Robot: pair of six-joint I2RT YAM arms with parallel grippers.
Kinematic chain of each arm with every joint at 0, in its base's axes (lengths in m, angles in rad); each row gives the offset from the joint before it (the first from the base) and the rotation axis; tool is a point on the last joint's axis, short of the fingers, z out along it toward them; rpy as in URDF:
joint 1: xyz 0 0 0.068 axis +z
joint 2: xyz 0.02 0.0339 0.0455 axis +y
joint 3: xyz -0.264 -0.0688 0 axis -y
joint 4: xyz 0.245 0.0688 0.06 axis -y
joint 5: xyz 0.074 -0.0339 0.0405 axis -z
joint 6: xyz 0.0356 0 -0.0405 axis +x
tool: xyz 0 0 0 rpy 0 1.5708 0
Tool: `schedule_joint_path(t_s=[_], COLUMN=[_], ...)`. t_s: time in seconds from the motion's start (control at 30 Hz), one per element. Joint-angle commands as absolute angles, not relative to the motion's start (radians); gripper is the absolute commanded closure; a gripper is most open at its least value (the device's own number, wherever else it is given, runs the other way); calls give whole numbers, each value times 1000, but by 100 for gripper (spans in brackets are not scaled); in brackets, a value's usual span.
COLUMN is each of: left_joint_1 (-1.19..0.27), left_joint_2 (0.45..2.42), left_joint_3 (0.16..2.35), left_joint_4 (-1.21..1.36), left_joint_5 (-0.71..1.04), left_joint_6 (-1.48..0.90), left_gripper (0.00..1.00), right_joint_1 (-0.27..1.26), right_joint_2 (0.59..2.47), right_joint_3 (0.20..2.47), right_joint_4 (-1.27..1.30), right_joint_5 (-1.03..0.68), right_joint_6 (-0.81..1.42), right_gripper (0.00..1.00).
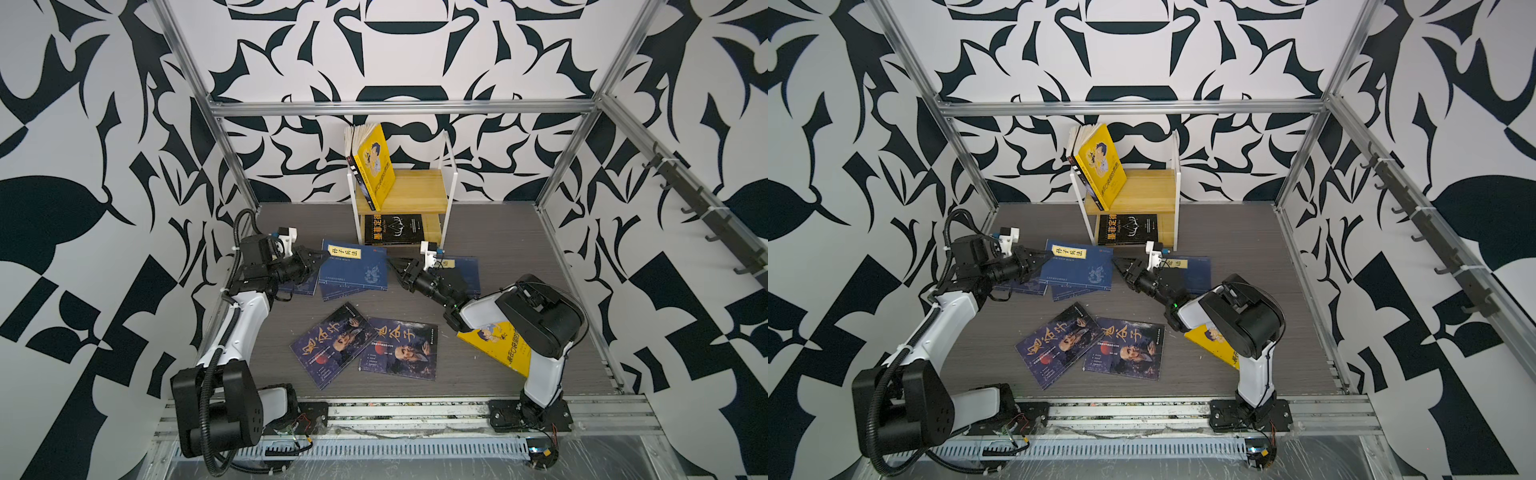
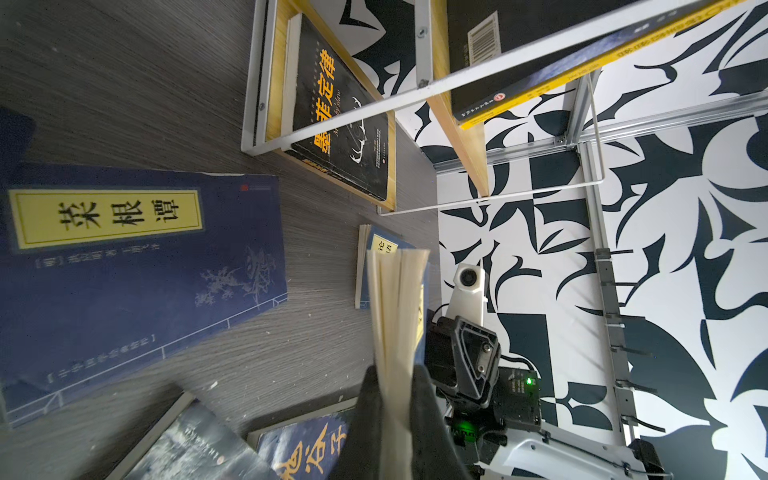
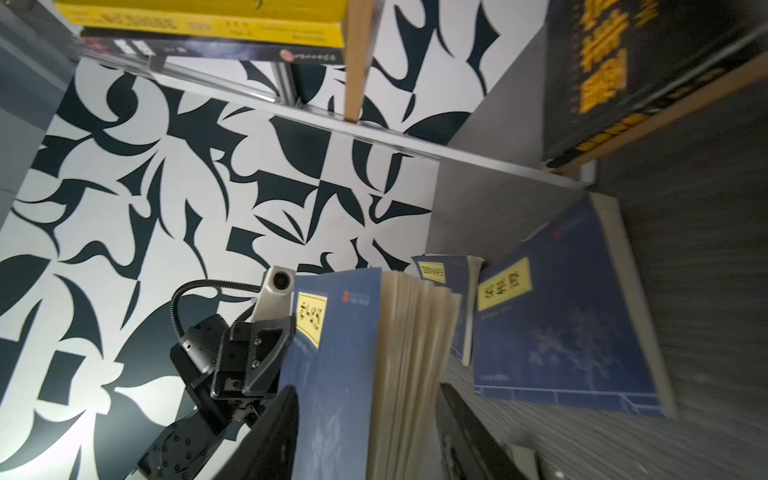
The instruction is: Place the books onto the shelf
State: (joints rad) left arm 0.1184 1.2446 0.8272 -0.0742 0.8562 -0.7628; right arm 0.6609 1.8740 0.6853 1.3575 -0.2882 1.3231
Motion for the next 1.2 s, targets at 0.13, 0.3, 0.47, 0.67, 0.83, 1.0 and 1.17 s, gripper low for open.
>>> schedule_joint_path(t_s=[0.13,0.3,0.47,0.67,0.83,1.0,1.17], left_joint_1=[135,135,135,134,135,135,130], left_joint_2=[1236,1236,1232,1230,1235,1232,1235], left_joint_3=[851,863,880,878,884,910,910], left_joint_4=[-83,-106,-129,-135,-141,-163,-163], left_joint_5=[857,859,860,848,846,864,849], left_joint_6=[-765,-753,-757,-755,-751,-772,-777], left_gripper=[100,100,100,100,100,100,100], right_joint_1=[660,676,792,963,1052,1142,1212], right_joint_2=[1728,1581,1378,1336,1379,1467,1593], right_joint_3=[638,577,701,838,918,995,1107], right_joint_4=[1292,1150,616,391,351,336,314], right_joint_5=[-205,-134,32,286,365,425,494], right_joint_6=[1162,1005,598,179,-27,-303,-549], right_gripper=[43,42,38,35,35,32,29])
